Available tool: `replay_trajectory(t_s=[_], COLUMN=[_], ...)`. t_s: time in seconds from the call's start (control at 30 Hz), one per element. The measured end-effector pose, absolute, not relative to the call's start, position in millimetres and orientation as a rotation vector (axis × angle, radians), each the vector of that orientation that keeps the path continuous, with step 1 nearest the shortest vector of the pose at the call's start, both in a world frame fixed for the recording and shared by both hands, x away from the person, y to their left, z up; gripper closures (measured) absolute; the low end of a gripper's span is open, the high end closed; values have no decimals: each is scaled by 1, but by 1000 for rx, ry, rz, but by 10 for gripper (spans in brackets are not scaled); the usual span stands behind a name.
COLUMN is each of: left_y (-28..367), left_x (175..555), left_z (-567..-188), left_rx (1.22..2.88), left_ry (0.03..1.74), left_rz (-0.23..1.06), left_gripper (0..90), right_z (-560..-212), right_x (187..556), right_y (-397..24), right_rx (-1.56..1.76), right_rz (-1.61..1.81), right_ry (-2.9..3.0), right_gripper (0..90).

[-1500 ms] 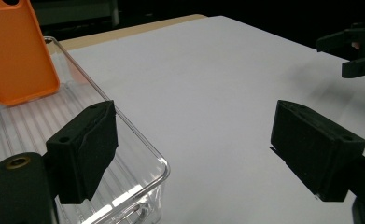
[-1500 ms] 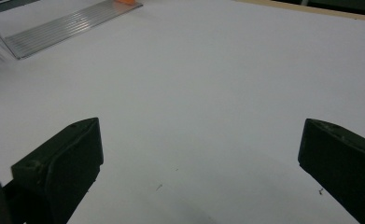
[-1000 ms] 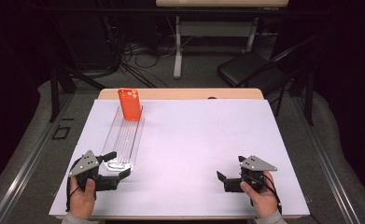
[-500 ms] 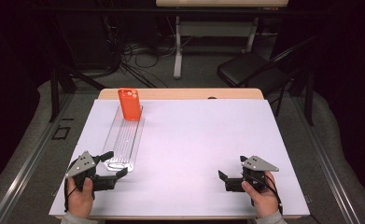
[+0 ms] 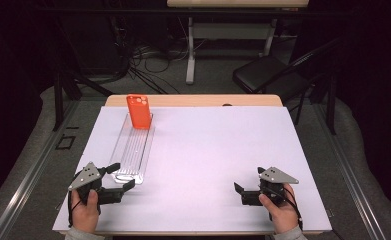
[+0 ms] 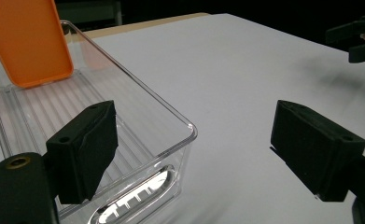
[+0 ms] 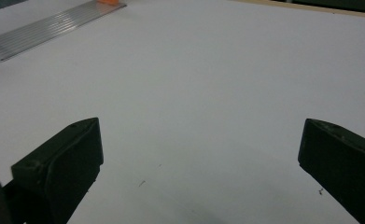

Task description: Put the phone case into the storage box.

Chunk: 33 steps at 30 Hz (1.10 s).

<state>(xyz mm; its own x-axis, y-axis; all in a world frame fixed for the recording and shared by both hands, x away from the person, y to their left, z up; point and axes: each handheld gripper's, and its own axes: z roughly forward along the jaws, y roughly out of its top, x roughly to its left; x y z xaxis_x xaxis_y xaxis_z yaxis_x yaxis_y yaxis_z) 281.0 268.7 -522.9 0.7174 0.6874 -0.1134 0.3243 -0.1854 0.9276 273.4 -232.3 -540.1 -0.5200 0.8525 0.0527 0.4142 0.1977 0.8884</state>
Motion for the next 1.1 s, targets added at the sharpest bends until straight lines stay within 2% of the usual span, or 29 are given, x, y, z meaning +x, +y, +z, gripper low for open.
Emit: replay_trajectory(t_s=[1.1], left_y=[270], left_x=[282], left_z=[-523], left_rx=[1770], left_ry=[813], left_rz=[388], left_gripper=[149], right_z=[-542], right_x=[273], right_y=[-232], right_rx=[1183], right_rz=[1270], right_ry=[2033], right_gripper=[0])
